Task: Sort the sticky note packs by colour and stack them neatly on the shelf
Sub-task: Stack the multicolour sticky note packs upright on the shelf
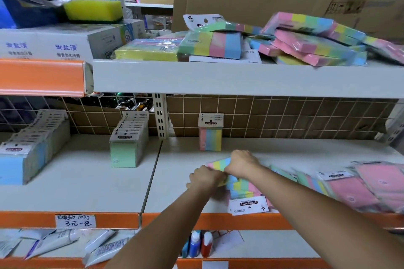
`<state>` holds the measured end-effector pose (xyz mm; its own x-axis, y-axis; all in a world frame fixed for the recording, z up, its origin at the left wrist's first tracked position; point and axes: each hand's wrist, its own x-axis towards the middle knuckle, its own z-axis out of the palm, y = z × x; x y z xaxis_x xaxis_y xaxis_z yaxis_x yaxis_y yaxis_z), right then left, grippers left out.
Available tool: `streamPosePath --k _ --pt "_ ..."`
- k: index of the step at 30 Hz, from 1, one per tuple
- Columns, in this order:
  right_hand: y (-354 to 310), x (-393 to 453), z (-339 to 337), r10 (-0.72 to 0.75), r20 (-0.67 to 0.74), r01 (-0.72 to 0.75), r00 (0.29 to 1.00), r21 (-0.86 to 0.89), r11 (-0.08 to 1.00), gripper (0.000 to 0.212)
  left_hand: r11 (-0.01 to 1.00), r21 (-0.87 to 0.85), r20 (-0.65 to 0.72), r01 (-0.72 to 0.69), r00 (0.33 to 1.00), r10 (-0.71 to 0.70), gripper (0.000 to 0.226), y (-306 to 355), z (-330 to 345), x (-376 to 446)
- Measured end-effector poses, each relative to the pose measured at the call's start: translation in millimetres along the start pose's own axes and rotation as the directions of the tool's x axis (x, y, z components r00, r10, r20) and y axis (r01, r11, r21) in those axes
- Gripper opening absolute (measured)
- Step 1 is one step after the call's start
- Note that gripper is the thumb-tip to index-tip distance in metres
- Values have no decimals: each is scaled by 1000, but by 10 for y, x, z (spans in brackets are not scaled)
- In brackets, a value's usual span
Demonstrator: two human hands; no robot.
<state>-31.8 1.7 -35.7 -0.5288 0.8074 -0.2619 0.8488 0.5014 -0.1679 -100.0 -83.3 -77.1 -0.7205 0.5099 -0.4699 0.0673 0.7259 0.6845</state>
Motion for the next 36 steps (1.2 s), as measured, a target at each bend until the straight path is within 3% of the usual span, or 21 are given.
streamPosePath --k 2,6,10,13,20,29,32,36 --pt "-22 15 -19 0 -23 2 1000 87 996 18 1000 -16 -53 -18 998 17 51 7 -38 37" --pt "-77 62 -42 1 -46 9 999 215 977 42 947 -314 -32 -69 998 62 60 47 -4 245" --pt "-104 182 -24 4 -77 20 997 304 952 39 883 -457 -27 -107 994 107 52 2 157 691" --pt "-128 239 -5 14 -75 18 997 402 916 40 896 -415 -32 -156 987 157 50 118 43 633" --pt "-241 464 75 52 -16 -34 999 568 823 31 937 -248 -33 -245 969 245 83 406 -177 489" --pt "-310 647 136 37 32 -48 999 551 833 72 953 -239 55 -188 977 207 89 395 -108 868" --pt "-326 691 162 45 28 -53 999 562 825 64 960 -233 58 -153 984 171 66 366 -90 987" --pt "-344 734 176 59 -8 -41 998 619 784 52 958 -233 96 -166 977 192 79 398 -89 1027"
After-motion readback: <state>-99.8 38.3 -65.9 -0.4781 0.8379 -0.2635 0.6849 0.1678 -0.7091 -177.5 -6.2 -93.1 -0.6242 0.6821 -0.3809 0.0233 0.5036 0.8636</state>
